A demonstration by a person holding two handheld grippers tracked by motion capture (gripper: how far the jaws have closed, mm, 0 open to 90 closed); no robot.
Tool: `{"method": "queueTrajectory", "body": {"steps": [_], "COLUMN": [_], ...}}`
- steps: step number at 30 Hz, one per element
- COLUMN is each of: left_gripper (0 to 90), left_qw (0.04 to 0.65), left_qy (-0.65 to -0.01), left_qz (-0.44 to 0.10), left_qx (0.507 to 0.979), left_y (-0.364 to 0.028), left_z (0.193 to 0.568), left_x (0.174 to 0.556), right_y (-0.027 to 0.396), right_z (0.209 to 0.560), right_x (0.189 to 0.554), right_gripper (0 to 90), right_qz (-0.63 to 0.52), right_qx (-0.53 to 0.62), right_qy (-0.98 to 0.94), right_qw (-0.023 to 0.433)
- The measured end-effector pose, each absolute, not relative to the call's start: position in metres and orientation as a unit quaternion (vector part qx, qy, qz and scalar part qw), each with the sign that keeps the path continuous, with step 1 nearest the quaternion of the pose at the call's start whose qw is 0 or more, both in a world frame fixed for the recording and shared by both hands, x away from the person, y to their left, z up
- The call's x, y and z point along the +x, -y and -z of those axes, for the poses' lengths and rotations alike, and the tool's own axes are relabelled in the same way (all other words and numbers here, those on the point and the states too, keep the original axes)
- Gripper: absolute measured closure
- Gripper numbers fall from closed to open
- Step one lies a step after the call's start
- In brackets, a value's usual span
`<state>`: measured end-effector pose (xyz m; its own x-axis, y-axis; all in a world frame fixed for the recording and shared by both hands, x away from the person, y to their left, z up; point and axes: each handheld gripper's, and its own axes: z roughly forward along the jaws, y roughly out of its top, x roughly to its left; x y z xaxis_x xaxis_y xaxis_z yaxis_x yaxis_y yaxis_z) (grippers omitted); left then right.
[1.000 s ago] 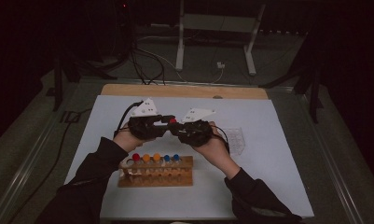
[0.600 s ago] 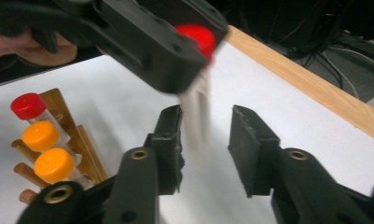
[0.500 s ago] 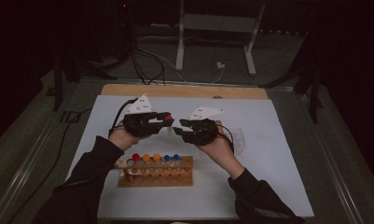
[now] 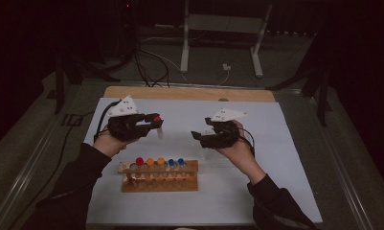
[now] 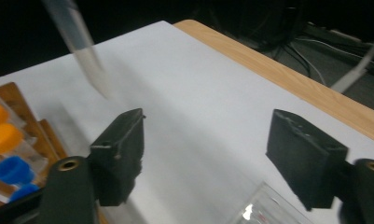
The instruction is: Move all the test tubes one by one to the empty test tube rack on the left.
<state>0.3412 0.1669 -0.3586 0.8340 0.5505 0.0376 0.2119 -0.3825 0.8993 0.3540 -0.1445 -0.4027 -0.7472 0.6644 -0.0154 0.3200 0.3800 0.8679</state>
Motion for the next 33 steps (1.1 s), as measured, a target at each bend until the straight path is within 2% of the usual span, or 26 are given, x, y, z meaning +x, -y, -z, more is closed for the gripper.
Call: {"method": "queueTrajectory", "body": {"steps": [6,10,22,33], "left_gripper": [71.5,71.5,71.5,71.6], "left_qw": [0.499,0.495,0.485,0.495], "left_qy": [-0.245,-0.255,-0.275,-0.270], "left_qz": [-0.183,-0.191,-0.197,-0.193], "left_qx": [0.811,0.809,0.807,0.803], "left_y": [-0.190,-0.204,-0.237,-0.241], "left_z": [0.351,0.348,0.347,0.356], "left_x": [0.328,0.318,0.280,0.253], "right_y": [0.159,0.171,0.193,0.200], "right_z": [0.407,0.411,0.417,0.424], "right_x": [0.353,0.352,0.341,0.336], "right_gripper": [12.9,0.6,0.0,0.0], "right_qz": [-0.470,-0.474,-0.475,-0.475], "right_qx": [0.325,0.329,0.339,0.345], "right_qy": [-0.800,-0.800,-0.794,-0.792], "right_qw": [0.182,0.166,0.168,0.164]}}
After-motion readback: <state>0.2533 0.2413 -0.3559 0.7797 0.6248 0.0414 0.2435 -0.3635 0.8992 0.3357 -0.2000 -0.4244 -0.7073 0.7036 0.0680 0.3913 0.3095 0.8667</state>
